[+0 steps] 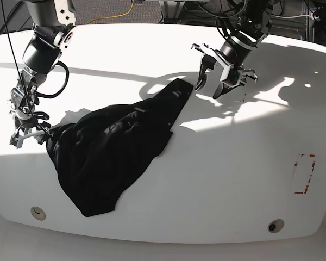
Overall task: Layout the t-shirt on the table in an organized manner, then fold the t-shirt properly
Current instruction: 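Grasp the black t-shirt edges with both grippers, then lift the t-shirt and pull the grippers apart to stretch it, then drag the stretched t-shirt across the table and lay it flat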
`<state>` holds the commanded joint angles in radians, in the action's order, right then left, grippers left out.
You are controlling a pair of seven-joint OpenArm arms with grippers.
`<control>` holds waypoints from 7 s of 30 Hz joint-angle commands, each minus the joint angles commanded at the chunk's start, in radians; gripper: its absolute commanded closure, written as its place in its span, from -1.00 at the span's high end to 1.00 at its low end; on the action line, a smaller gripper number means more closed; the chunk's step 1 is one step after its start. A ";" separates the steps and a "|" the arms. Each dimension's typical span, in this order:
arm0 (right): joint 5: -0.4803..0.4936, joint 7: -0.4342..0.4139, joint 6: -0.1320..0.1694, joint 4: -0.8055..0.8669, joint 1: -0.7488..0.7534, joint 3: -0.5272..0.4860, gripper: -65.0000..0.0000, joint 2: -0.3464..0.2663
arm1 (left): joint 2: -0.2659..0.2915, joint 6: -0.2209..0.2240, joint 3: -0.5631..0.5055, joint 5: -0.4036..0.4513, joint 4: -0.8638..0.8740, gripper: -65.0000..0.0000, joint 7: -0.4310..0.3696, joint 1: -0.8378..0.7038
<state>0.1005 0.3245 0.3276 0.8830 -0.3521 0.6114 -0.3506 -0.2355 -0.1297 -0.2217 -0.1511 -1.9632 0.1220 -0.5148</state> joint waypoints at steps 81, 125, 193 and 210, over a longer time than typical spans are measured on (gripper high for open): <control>0.000 0.072 0.117 0.198 0.112 -0.002 -1.00 0.140 | 0.157 0.000 -0.060 -0.006 0.512 -1.00 0.075 0.258; -0.008 0.405 0.196 1.039 0.051 -0.026 -1.00 0.279 | -0.063 0.000 0.178 -0.011 -0.014 -1.00 0.221 0.545; -0.002 0.615 0.135 1.129 0.574 -0.216 -1.00 0.338 | 0.064 -0.453 0.812 -0.106 0.012 -1.00 0.775 0.296; -0.009 0.614 0.127 1.128 0.701 -0.216 -0.53 0.371 | -0.014 -0.568 0.841 -0.098 0.015 -1.00 0.775 0.147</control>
<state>0.0913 0.9383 0.4549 2.0108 0.3491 0.3951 0.0207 -0.2493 -0.6981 0.6191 -0.2493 -1.9479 0.8968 -0.3675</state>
